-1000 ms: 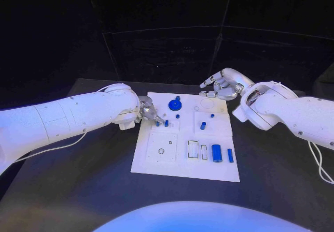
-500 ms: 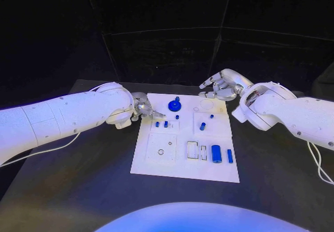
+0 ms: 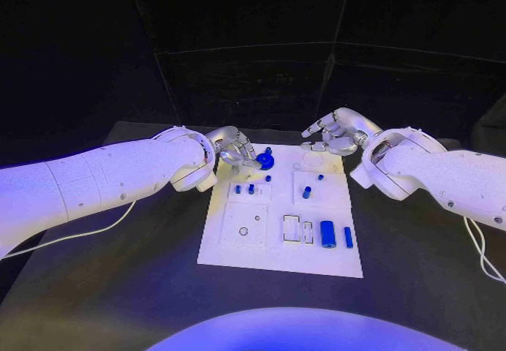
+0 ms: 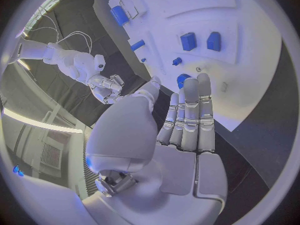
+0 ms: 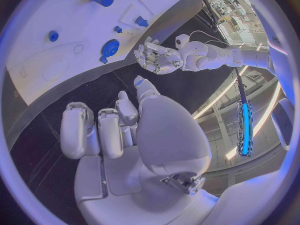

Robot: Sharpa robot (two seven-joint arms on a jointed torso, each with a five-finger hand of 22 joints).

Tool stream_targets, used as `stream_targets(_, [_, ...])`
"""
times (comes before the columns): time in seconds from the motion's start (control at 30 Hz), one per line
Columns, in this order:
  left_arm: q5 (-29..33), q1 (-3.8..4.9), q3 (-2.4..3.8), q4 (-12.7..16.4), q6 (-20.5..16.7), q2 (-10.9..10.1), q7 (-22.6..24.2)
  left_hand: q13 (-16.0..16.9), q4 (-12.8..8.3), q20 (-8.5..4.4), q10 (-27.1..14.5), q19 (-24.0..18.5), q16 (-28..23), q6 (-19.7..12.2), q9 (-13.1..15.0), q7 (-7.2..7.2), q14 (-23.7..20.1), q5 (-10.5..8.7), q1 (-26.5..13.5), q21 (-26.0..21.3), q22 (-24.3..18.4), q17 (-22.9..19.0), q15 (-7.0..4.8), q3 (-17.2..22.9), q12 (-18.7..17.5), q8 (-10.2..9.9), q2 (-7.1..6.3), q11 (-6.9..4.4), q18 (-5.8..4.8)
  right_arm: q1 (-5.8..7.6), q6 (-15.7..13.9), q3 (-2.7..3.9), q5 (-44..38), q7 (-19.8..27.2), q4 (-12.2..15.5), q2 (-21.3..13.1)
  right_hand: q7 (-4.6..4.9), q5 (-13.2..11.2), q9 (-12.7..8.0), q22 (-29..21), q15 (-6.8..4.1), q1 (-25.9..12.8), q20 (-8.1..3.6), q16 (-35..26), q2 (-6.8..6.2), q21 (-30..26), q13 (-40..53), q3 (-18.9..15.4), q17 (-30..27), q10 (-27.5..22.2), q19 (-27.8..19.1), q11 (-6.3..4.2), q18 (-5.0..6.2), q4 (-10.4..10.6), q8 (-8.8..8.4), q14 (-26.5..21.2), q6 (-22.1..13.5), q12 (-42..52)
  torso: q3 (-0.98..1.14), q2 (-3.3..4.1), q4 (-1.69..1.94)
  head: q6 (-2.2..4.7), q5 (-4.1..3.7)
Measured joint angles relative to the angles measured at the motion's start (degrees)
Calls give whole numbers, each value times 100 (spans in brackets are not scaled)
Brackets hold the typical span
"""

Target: Assemble the parts on the task board

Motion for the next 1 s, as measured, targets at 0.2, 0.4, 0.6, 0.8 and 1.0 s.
stream_targets(0.2, [-484, -48, -137, -320, -158, 343, 488, -527, -361, 49, 164, 209, -42, 223, -373, -1, 207, 0, 433, -18, -39, -154, -34, 474, -383, -246, -123, 6, 0, -7, 0, 0, 8, 7, -13, 27, 0, 0, 0, -8, 0, 0, 0, 0, 0, 0, -5, 0, 0, 0, 0, 0, 0, 0, 0, 0, 0, 0, -1, 4, -13, 21, -50])
stream_targets(0.4, [-1067, -100, -182, -576, -203, 606, 680, -1069, -373, -24, 542, 1090, 1718, 830, -755, -75, 1580, 0, 175, 458, 146, 1720, -119, 486, -741, -457, -381, -63, 85, -9, 1, 0, 11, 10, -12, 40, 0, 0, -5, -8, 0, 0, 0, 0, 0, 0, -5, 0, -1, 0, 0, 0, -1, 0, 0, 0, 0, 0, -1, 11, -20, 40, -96])
stream_targets(0.6, [-1522, -123, -195, -783, -66, 810, 677, -1292, -280, -67, 647, 1514, 2191, 1013, -962, -87, 1765, 0, -92, 928, 589, 2281, -165, 223, -879, -647, -530, -83, 86, -10, 2, 0, 14, 15, -9, 65, 0, 22, -4, -50, 0, 0, -21, 0, 0, -38, -22, 0, -1, -22, -21, -22, -1, 0, 0, 0, 0, -27, 2, 17, -25, 43, -121])
stream_targets(0.8, [-1811, -153, -197, -954, 153, 935, 633, -1457, -340, -122, 846, 1768, 2256, 1281, -1123, -125, 1773, 0, -25, 1323, 1023, 2329, -174, 41, -940, -755, -455, -124, 35, -11, 1, 0, 15, 25, -13, 78, 0, 23, -4, -95, 0, 0, 0, -23, 0, -46, -53, 0, -1, -45, -41, 2, -2, 0, 0, 0, 0, -67, 2, 18, -25, 29, -136])
stream_targets(1.0, [-1978, -189, -197, -1083, 297, 1034, 588, -1567, -373, -144, 991, 1981, 2211, 1441, -1215, -159, 1794, 0, 58, 1715, 1475, 2110, -195, 8, -1006, -823, -372, -146, -8, -11, -1, 0, 16, 33, -17, 87, 0, 47, -9, -112, 0, 0, 0, -55, 0, -60, -73, 0, -2, -74, -41, -11, -2, 0, 0, 0, 0, -92, 2, 10, -14, 25, -156])
